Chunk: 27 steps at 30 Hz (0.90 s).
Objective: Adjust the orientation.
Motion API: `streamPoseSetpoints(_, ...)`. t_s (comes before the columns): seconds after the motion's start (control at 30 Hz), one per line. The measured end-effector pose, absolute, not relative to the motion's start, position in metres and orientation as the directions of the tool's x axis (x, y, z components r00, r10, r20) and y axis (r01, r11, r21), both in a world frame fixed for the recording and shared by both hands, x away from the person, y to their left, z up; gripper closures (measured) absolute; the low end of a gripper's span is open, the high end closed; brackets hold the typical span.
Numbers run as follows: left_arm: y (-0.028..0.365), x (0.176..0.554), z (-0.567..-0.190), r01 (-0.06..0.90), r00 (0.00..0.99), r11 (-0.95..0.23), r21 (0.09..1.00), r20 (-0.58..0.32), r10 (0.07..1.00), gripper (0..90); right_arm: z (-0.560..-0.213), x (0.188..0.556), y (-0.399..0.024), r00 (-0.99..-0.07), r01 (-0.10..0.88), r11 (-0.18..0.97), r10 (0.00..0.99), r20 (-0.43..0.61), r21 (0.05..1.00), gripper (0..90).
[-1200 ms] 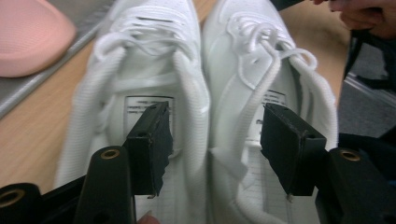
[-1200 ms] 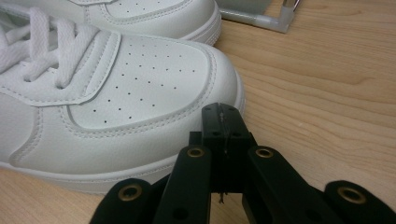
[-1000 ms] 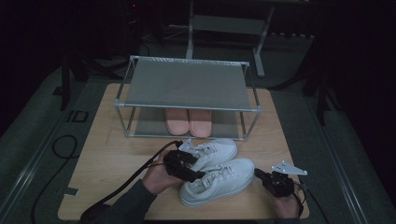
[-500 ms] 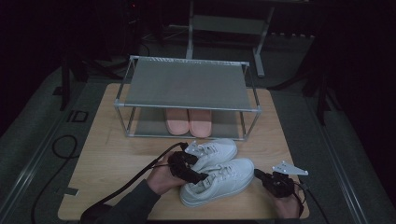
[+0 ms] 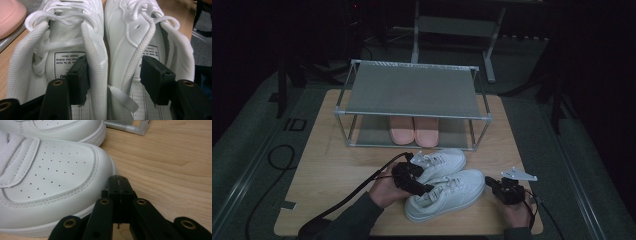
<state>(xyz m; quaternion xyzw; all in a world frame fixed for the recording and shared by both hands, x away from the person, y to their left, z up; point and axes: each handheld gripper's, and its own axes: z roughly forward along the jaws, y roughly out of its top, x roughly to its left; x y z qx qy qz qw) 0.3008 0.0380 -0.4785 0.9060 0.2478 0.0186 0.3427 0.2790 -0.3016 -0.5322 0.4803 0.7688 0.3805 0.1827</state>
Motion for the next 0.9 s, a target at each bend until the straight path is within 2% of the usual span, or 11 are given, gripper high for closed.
streamPoseSetpoints(0.3, 0.037, 0.301, -0.478, 0.436, 0.874, -0.647, 0.625, -0.121, 0.471, 47.7, -0.533, 0.278, -0.301, -0.484, 0.594, 0.249, 0.870, 0.093, 0.765, 90.0)
streamPoseSetpoints(0.9, 0.027, 0.307, -0.476, 0.431, 0.880, -0.692, 0.580, -0.100, 0.464, 48.8, -0.534, 0.277, -0.301, -0.487, 0.587, 0.252, 0.869, 0.086, 0.769, 90.0)
